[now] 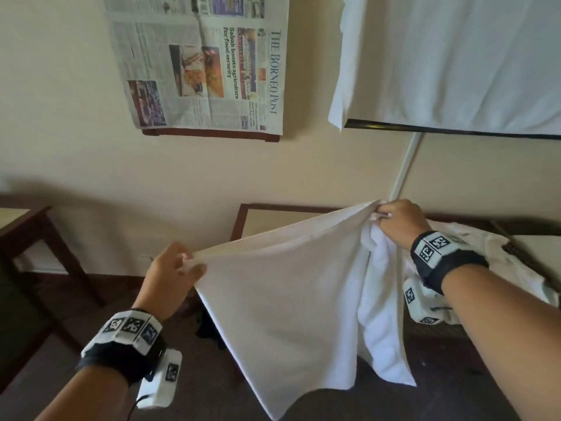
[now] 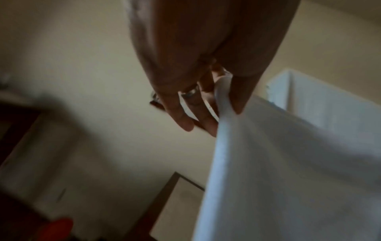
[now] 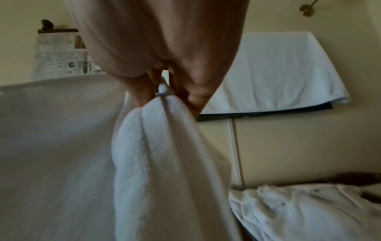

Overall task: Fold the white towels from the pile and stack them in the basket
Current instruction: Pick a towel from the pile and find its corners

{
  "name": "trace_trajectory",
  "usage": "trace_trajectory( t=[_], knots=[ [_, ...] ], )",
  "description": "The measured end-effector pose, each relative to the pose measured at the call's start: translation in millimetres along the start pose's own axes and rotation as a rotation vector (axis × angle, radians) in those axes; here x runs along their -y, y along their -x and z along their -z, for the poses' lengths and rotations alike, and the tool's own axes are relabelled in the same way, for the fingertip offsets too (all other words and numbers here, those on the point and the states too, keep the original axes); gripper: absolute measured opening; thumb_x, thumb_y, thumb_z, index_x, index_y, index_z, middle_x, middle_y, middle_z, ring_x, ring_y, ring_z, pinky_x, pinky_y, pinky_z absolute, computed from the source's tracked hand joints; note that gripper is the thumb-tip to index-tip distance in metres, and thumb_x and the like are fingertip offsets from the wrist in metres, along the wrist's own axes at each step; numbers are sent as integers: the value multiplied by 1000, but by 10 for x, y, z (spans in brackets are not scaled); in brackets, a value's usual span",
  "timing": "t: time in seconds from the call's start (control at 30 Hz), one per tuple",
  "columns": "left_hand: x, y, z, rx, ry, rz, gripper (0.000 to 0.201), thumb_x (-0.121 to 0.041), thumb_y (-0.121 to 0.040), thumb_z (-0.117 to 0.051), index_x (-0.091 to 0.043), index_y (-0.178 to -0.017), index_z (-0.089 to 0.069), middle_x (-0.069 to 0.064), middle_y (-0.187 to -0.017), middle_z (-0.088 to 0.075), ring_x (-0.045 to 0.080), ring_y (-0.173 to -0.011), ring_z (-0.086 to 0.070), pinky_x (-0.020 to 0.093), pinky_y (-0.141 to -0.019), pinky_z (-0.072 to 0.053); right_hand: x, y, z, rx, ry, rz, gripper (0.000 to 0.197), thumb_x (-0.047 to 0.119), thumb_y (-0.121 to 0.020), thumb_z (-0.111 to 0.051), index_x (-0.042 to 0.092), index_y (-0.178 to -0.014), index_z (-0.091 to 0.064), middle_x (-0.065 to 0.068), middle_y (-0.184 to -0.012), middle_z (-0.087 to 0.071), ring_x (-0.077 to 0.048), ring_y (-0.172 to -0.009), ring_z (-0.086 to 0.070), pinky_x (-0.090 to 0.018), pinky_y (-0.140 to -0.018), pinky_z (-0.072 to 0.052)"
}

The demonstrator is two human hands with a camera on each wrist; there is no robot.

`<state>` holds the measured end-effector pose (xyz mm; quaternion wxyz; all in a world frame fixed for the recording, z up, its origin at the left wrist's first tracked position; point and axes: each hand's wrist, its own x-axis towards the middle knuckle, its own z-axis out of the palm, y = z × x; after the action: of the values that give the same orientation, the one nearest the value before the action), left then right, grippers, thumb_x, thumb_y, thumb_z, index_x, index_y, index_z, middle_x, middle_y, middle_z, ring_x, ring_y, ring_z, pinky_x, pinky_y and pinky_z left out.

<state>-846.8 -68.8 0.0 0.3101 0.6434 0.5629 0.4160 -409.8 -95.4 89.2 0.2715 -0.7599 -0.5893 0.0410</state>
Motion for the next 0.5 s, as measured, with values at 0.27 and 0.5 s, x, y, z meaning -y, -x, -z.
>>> trace_trajectory(
  t=[0.27, 0.5],
  knots=[
    [582, -153, -458, -248, 97, 371, 21, -30, -89, -74, -9, -87, -74, 12, -77, -66, 22, -71, -59, 39, -75, -51, -1058, 651, -349, -100, -67, -178, 14, 3, -88, -62, 0, -95, -74, -20, -92, -72, -35, -91, -65, -33, -77, -47],
    [1033, -263, -266, -355, -128, 493, 60, -64, -78, -57, -8, -96, -70, 20, -89, -70, 41, -86, -68, 58, -83, -57, -1719, 1035, -278, -245, 10, -528, 23, 5, -97, -49, -4, -110, -66, -31, -112, -63, -45, -103, -56, -39, -82, -41]
  ],
)
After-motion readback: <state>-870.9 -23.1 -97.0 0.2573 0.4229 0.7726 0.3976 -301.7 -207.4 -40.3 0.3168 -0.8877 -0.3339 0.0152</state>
